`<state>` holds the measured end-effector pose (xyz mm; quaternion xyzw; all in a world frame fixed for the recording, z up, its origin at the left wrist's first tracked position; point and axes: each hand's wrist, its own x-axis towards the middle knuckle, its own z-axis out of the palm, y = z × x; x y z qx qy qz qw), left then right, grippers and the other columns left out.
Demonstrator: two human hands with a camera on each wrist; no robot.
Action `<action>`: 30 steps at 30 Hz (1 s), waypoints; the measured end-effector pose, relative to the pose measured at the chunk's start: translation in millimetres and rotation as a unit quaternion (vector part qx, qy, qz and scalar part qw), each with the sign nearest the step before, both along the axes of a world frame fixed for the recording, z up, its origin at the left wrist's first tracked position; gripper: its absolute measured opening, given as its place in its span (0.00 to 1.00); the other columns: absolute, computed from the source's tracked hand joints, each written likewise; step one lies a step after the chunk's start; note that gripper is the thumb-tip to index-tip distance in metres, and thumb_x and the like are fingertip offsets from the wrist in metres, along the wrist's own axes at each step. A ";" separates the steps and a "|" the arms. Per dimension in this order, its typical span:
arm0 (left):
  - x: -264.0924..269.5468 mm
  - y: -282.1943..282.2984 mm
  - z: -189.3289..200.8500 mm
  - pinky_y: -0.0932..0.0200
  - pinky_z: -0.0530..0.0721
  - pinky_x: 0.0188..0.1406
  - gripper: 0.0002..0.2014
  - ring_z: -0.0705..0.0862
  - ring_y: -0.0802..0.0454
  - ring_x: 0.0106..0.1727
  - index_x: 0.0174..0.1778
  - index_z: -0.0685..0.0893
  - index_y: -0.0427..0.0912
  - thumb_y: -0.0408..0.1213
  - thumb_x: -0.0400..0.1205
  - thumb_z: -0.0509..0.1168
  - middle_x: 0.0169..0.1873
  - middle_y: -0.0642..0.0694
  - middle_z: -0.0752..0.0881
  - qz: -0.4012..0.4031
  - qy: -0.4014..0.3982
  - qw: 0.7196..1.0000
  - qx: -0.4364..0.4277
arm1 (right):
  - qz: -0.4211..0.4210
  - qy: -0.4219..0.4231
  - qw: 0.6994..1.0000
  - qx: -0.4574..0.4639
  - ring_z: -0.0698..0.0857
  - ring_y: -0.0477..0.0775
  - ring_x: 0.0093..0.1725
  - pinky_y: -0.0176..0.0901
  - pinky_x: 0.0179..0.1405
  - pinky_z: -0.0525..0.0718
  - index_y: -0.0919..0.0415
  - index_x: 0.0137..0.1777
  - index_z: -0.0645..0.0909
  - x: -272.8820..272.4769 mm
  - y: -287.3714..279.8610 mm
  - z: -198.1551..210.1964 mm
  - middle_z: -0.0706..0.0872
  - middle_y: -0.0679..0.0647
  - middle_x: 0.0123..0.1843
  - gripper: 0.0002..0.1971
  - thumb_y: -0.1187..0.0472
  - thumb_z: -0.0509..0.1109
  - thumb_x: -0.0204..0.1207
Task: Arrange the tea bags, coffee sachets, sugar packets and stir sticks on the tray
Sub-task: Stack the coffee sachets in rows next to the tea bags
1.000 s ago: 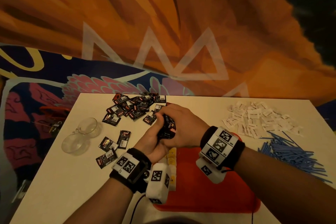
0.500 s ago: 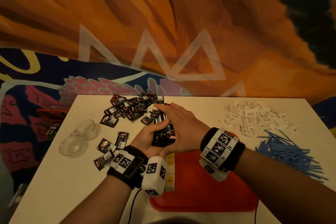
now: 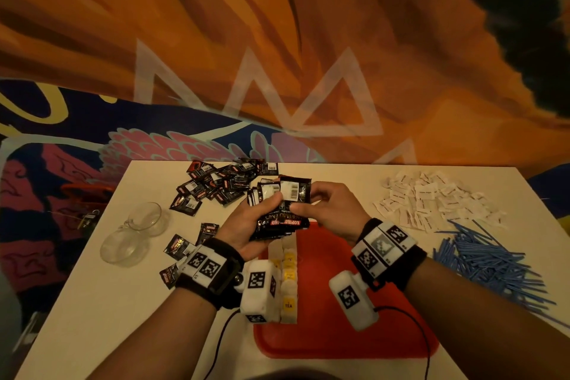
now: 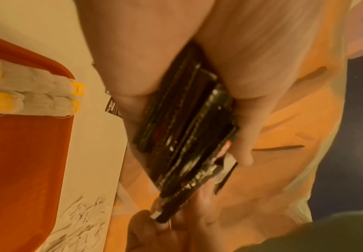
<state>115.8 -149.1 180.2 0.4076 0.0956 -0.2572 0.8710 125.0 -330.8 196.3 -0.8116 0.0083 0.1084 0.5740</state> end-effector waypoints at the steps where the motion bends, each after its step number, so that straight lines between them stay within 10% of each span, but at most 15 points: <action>1: 0.5 0.9 -0.2 0.47 0.89 0.48 0.36 0.88 0.38 0.58 0.76 0.77 0.35 0.40 0.71 0.78 0.68 0.30 0.83 0.003 0.007 1.000 0.005 | -0.020 0.003 1.000 0.003 0.90 0.52 0.44 0.52 0.51 0.87 0.51 0.40 0.88 -0.4 -0.7 0.8 0.91 0.52 0.41 0.08 0.58 0.84 0.65; 6: 3.9 8.6 -8.7 0.41 0.90 0.45 0.19 0.89 0.41 0.46 0.61 0.83 0.39 0.25 0.74 0.66 0.46 0.35 0.87 0.044 0.084 0.995 -0.029 | -0.110 -0.064 0.991 0.034 0.87 0.48 0.30 0.41 0.35 0.83 0.53 0.39 0.87 -2.9 -2.4 12.3 0.91 0.52 0.33 0.08 0.68 0.78 0.71; 12: 2.5 5.8 -5.8 0.48 0.88 0.39 0.29 0.87 0.41 0.43 0.69 0.81 0.40 0.54 0.76 0.69 0.48 0.35 0.88 -0.018 0.140 0.990 0.020 | 0.015 -0.297 0.950 -0.093 0.86 0.38 0.55 0.25 0.61 0.79 0.58 0.45 0.92 -15.2 -0.2 1.3 0.91 0.49 0.52 0.15 0.79 0.75 0.67; 15: 1.0 3.7 -3.4 0.47 0.90 0.42 0.29 0.89 0.37 0.49 0.72 0.80 0.38 0.48 0.77 0.71 0.54 0.33 0.89 -0.044 0.138 0.989 0.008 | 0.067 -0.365 0.916 -0.150 0.85 0.43 0.58 0.28 0.65 0.78 0.60 0.44 0.92 -16.6 -3.8 -8.7 0.90 0.53 0.59 0.14 0.78 0.76 0.65; 18: 2.2 3.1 -6.8 0.48 0.90 0.40 0.21 0.90 0.38 0.47 0.66 0.84 0.38 0.33 0.75 0.72 0.54 0.33 0.89 -0.023 0.101 0.994 0.040 | 0.075 -0.296 0.942 -0.140 0.81 0.37 0.63 0.24 0.64 0.76 0.56 0.48 0.91 -20.2 -5.0 -8.9 0.85 0.47 0.66 0.18 0.79 0.69 0.70; 21: 3.8 -0.1 -6.9 0.45 0.88 0.42 0.09 0.91 0.38 0.48 0.46 0.88 0.45 0.28 0.76 0.70 0.53 0.35 0.90 0.031 0.034 0.996 0.073 | 0.027 -0.050 0.997 0.057 0.87 0.47 0.57 0.32 0.42 0.84 0.53 0.54 0.85 -22.8 -5.0 -5.4 0.85 0.51 0.64 0.24 0.82 0.60 0.72; 24: 5.0 -2.0 -9.0 0.43 0.89 0.47 0.10 0.90 0.37 0.49 0.46 0.87 0.44 0.24 0.77 0.69 0.52 0.36 0.90 0.055 -0.009 0.994 0.098 | -0.026 0.125 0.971 0.201 0.86 0.54 0.44 0.38 0.29 0.79 0.59 0.53 0.85 -24.0 -6.5 -4.5 0.89 0.58 0.47 0.12 0.70 0.60 0.81; 27: 4.5 -4.6 -14.1 0.46 0.90 0.45 0.12 0.90 0.37 0.50 0.50 0.86 0.43 0.25 0.74 0.71 0.53 0.35 0.90 0.070 -0.033 0.989 0.122 | -0.005 0.144 0.979 0.143 0.81 0.46 0.31 0.36 0.26 0.73 0.62 0.46 0.85 -22.4 -10.8 -12.3 0.85 0.53 0.34 0.09 0.57 0.69 0.81; 30: 4.6 -6.1 -21.3 0.45 0.90 0.44 0.19 0.90 0.37 0.54 0.59 0.85 0.40 0.36 0.73 0.74 0.55 0.35 0.90 0.079 -0.002 0.993 0.093 | 0.021 0.126 0.989 0.071 0.75 0.41 0.22 0.30 0.21 0.71 0.62 0.39 0.85 -15.3 -14.1 -27.3 0.82 0.46 0.23 0.05 0.64 0.77 0.74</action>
